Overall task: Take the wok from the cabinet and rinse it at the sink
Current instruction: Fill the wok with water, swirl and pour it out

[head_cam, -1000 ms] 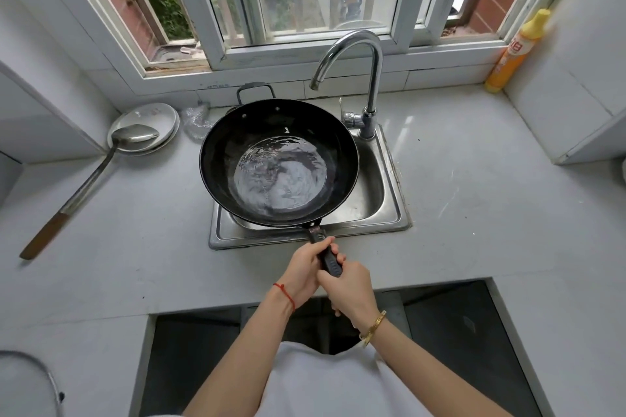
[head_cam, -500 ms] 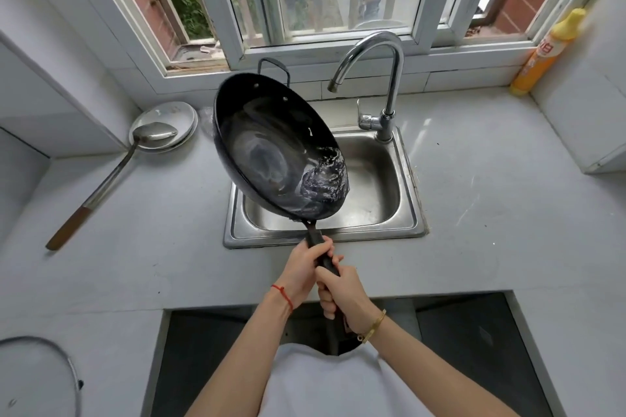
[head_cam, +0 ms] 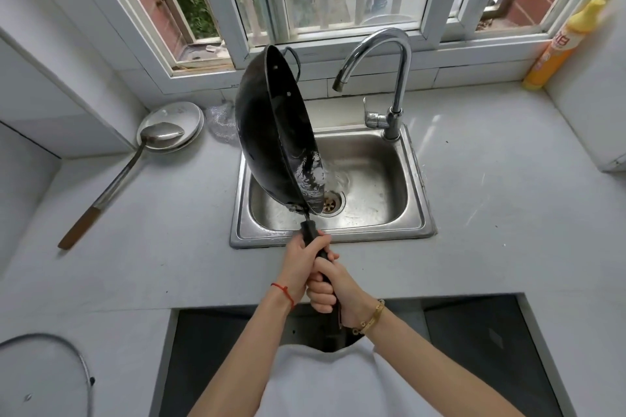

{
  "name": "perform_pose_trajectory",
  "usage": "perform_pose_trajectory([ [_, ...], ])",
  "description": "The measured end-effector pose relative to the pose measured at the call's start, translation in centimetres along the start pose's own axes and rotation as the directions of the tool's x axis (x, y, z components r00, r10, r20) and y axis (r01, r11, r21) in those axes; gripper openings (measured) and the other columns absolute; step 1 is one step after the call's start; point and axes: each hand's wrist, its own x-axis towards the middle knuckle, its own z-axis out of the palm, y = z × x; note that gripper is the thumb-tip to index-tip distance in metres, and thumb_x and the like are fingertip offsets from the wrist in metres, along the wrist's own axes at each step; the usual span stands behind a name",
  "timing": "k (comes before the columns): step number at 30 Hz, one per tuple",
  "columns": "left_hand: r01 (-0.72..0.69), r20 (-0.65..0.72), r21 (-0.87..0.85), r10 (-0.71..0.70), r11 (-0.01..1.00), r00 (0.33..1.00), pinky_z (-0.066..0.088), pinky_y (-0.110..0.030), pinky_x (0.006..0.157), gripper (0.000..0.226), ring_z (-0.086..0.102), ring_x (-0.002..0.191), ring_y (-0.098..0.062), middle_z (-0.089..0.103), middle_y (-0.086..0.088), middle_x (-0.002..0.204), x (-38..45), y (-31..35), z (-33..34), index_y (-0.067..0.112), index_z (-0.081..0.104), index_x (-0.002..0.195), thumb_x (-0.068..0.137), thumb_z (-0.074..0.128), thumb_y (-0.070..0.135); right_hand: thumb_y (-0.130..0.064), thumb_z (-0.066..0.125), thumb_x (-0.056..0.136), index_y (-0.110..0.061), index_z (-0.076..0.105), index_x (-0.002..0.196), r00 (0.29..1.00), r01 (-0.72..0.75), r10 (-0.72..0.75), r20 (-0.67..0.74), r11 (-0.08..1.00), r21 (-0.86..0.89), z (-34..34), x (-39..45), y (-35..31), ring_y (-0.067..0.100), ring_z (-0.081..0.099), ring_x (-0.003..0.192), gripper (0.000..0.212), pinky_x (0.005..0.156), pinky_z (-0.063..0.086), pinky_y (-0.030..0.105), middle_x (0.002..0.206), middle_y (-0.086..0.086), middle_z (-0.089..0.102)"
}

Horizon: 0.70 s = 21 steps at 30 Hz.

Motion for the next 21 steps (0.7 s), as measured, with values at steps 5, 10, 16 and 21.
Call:
perform_pose_trajectory([
  [5,-0.073,0.029,0.064,0.071,0.995,0.997,0.057,-0.030,0.072,0.014,0.054,0.051,-0.013,0.051,-0.002,0.057,-0.5,1.4,-0.5,0.007,0.050,0.090,0.090,0.063,0.013,-0.022,0.038,0.099,-0.022,0.028,0.038,0.992,-0.040,0.020,0.124,0.986,0.159,1.4,0.0,-0.4,0.006,0.028,0.019,0.062,0.026,0.022,0.012,0.029,-0.006,0.026],
  [10,-0.073,0.021,0.073,0.071,0.995,0.997,0.054,-0.028,0.059,0.017,0.061,0.056,-0.020,0.052,-0.005,0.062,-1.4,3.1,-0.9,0.008,0.050,0.091,0.089,0.065,0.015,-0.029,0.042,0.097,-0.020,0.031,0.036,0.986,-0.051,-0.003,0.165,0.945,0.323,2.8,-0.1,-0.5,0.006,0.030,0.017,0.063,0.024,0.023,0.010,0.027,-0.005,0.028],
  [16,-0.127,0.011,0.208,0.127,0.970,0.992,0.045,-0.023,0.062,0.013,0.048,0.057,-0.007,0.049,0.002,0.065,-2.2,4.0,-1.2,0.011,0.051,0.090,0.090,0.063,0.016,-0.032,0.052,0.087,-0.020,0.035,0.037,0.960,-0.094,-0.025,0.278,0.909,0.406,3.3,-0.1,-0.3,0.006,0.033,0.017,0.055,0.023,0.025,0.011,0.026,-0.006,0.032],
  [21,-0.103,-0.016,0.170,0.107,0.980,0.994,0.044,-0.015,0.054,0.012,0.047,0.050,-0.002,0.047,0.002,0.065,-2.6,3.9,-1.0,0.010,0.048,0.090,0.090,0.060,0.007,-0.033,0.070,0.065,-0.020,0.035,0.039,0.937,-0.098,-0.037,0.347,0.926,0.364,3.5,-0.3,-0.3,0.006,0.032,0.017,0.045,0.023,0.025,0.012,0.027,-0.006,0.032],
])
